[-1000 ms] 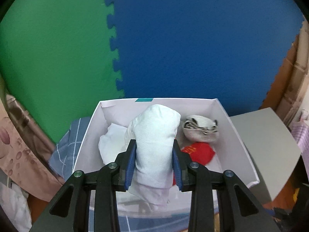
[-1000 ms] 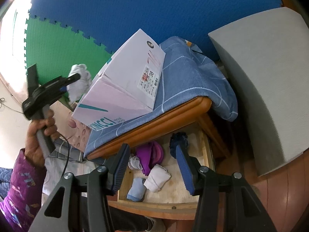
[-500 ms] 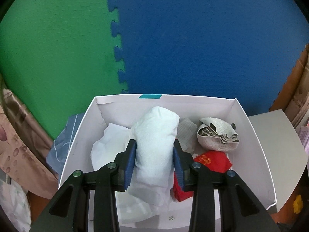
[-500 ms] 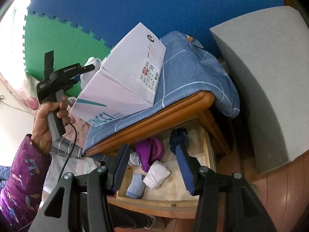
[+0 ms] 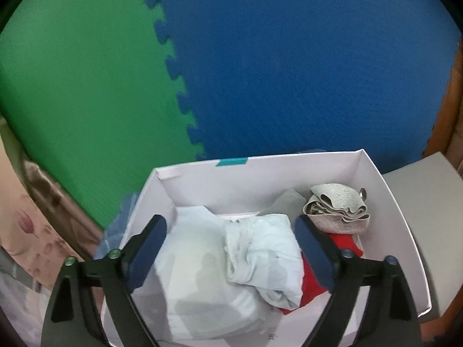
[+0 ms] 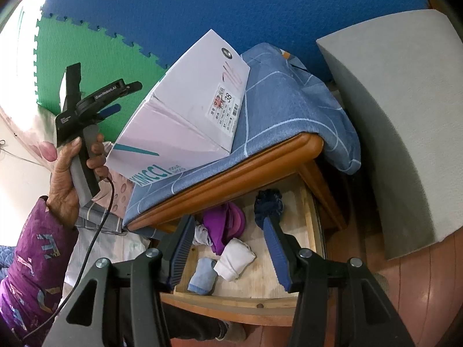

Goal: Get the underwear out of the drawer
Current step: 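Lift the white sock and release it into the shoe box, then move the right tool down into the drawer toward the lace panties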

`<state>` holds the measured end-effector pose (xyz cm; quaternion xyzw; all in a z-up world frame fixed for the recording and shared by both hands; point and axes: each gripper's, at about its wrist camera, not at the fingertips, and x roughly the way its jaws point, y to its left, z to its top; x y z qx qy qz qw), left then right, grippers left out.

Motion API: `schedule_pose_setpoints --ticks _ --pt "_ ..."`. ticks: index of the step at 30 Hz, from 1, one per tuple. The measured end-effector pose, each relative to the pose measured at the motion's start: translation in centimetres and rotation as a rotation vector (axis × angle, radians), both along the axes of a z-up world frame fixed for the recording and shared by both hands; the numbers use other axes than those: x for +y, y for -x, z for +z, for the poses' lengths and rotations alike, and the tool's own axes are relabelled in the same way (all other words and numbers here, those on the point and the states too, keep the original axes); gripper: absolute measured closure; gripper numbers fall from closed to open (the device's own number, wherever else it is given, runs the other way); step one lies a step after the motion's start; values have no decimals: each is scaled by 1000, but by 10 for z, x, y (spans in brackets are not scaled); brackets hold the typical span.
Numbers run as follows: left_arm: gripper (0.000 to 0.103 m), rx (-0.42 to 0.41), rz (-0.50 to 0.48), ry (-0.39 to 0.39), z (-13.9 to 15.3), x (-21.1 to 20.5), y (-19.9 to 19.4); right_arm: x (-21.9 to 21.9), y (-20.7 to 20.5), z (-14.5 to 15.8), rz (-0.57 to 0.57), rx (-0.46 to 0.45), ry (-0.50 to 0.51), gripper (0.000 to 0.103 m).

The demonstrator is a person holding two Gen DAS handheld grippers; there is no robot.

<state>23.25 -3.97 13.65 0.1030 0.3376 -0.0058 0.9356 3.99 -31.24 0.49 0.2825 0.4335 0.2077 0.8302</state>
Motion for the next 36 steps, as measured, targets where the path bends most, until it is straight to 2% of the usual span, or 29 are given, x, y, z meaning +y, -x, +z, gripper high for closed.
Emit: schedule_pose_setpoints --ticks 3,8,13,15,19,22,24,28,30,32,36 --pt "8 -42 -6 -16 11 1 18 5 0 1 24 -5 5 52" --pt "1 -119 -49 71 32 23 69 30 1 -1 130 -6 61 52" --pt "0 -184 -48 147 38 68 133 76 9 -4 292 -29 200 52" --pt "0 -202 -45 178 31 89 160 97 14 -5 349 -56 284 52" --pt "0 -172 -17 232 -2 135 204 147 29 -7 502 -157 464 52" --pt "0 -171 13 326 -32 171 233 198 37 -16 643 -226 649 52" --pt "0 -201 41 385 -47 188 250 225 39 -25 713 -257 725 52" --pt "0 -196 98 433 -68 209 259 286 34 -57 861 -296 882 53" --pt "0 -193 115 442 -74 216 263 307 29 -78 917 -313 966 56" --pt "0 -174 134 447 -79 223 264 321 23 -96 953 -316 1032 68" --pt "0 -182 131 494 -81 233 267 342 8 -125 957 -357 1151 68"
